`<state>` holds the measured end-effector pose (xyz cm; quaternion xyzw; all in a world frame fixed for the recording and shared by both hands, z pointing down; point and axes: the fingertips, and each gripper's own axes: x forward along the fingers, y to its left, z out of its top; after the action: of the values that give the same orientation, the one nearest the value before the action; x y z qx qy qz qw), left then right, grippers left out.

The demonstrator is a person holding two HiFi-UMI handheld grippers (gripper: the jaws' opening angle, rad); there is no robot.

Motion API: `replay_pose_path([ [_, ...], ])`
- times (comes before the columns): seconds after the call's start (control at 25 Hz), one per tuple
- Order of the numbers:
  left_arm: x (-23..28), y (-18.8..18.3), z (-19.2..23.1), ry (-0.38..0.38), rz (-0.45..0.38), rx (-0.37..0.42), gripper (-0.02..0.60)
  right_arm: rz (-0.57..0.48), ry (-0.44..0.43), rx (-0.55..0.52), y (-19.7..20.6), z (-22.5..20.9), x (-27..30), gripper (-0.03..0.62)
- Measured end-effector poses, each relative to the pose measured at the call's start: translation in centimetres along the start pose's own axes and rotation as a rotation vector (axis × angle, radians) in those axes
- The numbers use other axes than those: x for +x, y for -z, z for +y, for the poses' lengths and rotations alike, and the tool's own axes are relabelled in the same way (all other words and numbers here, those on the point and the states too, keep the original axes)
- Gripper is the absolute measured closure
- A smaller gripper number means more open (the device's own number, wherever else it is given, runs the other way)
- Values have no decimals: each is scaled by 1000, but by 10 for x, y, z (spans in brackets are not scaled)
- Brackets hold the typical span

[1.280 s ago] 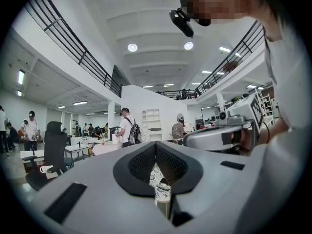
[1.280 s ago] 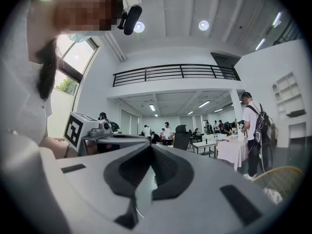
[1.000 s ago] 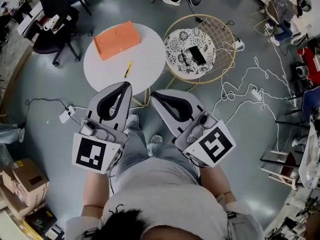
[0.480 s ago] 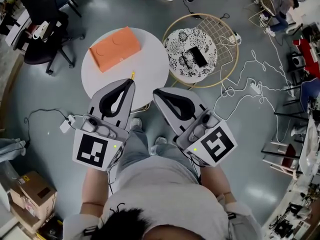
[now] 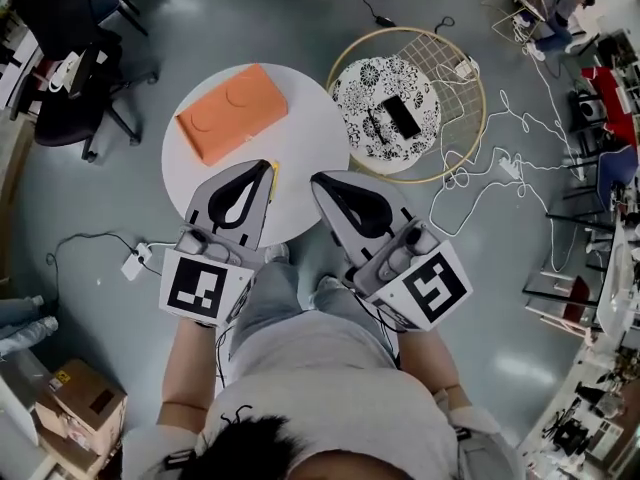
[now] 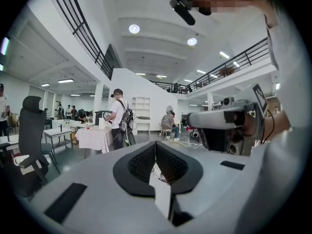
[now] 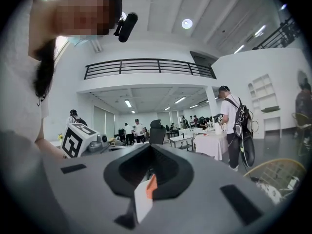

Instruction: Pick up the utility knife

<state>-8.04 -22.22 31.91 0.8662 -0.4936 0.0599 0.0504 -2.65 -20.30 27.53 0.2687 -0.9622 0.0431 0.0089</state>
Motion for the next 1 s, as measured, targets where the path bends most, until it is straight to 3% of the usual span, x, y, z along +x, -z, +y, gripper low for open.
replay_pose_path([
  [0.2,24,38,22,22,56,-65,569,12,44,24,4,-17,17,586],
  [0.48,50,114,34,36,234,-96,568,38,87,55,19,-32,29,586],
  [0.6,57,144,35,35,301,-91,567,52,106,63,22,-36,30,586],
  [0.72,63,170,31,55,363,-103,514,62,124,66,25,-38,29,586],
  [1.0,71,226,29,38,494,-101,512,88,161,71,33,-42,24,586],
])
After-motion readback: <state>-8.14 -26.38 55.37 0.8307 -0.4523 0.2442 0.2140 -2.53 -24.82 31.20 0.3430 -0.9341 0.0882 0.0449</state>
